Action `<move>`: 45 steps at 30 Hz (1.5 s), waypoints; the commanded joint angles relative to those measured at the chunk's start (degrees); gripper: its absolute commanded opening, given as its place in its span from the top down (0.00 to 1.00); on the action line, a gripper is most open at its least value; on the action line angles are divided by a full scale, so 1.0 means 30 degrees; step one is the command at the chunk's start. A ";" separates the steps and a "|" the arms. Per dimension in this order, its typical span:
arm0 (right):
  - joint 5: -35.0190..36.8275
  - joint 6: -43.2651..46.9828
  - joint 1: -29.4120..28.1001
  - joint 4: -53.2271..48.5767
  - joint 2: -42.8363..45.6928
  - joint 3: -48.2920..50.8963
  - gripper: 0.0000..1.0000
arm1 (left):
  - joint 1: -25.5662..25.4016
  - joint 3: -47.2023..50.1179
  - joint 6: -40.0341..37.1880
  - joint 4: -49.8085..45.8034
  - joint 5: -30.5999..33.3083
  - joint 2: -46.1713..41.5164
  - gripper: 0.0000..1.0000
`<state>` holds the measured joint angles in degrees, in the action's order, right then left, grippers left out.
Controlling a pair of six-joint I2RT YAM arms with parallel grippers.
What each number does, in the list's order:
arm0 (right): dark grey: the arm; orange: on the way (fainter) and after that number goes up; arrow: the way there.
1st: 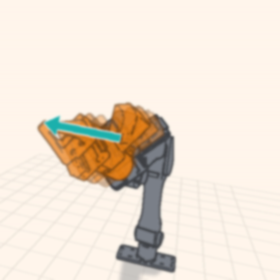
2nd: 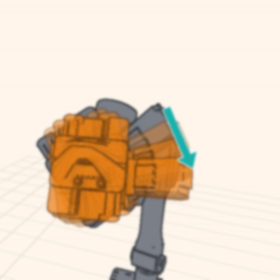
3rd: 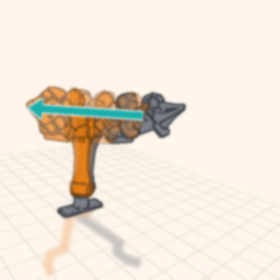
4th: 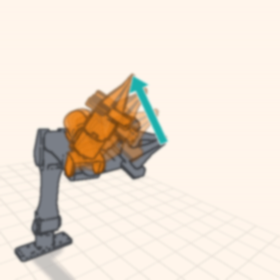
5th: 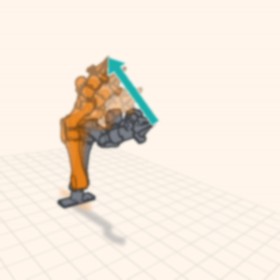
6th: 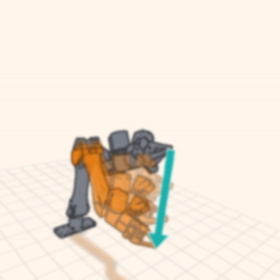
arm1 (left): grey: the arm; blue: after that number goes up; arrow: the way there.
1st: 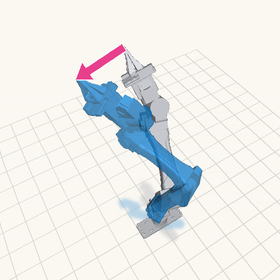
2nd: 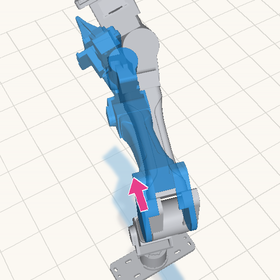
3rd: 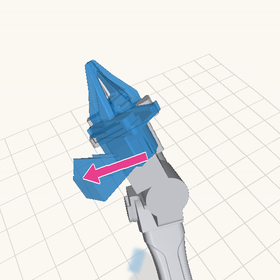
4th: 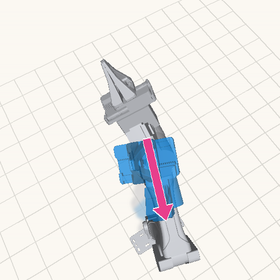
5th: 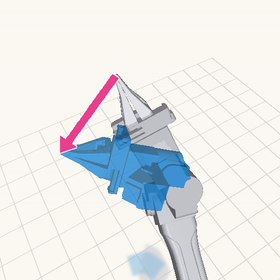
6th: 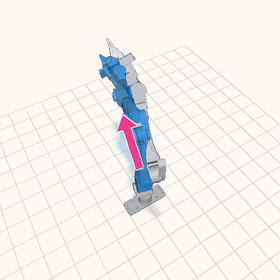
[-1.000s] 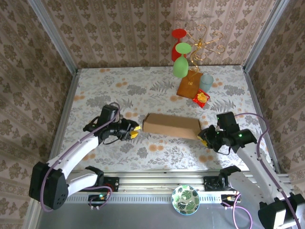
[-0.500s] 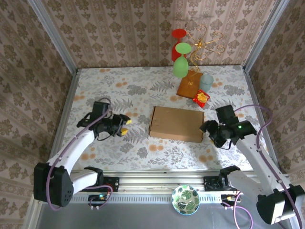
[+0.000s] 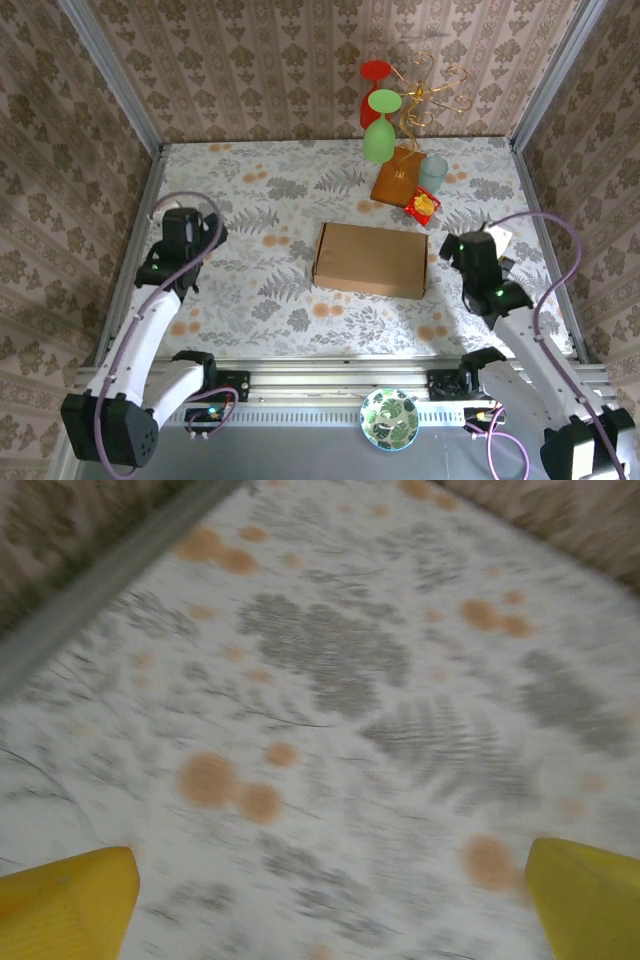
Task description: Fold the paper box
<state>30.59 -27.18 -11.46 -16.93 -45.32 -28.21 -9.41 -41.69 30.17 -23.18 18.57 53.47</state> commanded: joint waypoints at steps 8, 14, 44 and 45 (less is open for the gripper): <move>-0.3461 0.5596 0.1352 1.4012 -0.4577 0.3895 0.00 | 0.2362 0.5612 -0.9022 1.3545 -0.1896 0.3865 0.00; -0.5608 0.6586 0.2090 1.8853 -0.9074 0.2937 0.00 | 0.3512 0.4100 -0.9586 1.7375 -0.4458 0.9304 0.00; -0.6749 0.8032 0.3122 2.2460 -1.4102 0.1895 0.00 | 0.3019 0.6925 -1.0380 2.6124 -0.4258 1.1875 0.00; -0.6649 0.8082 0.3071 2.2517 -1.4076 0.1902 0.00 | 0.3027 0.6925 -1.0380 2.6121 -0.4291 1.1865 0.00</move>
<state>8.58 -4.36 -1.91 50.06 -87.50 -22.13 0.01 -20.27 -0.10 53.63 5.19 89.25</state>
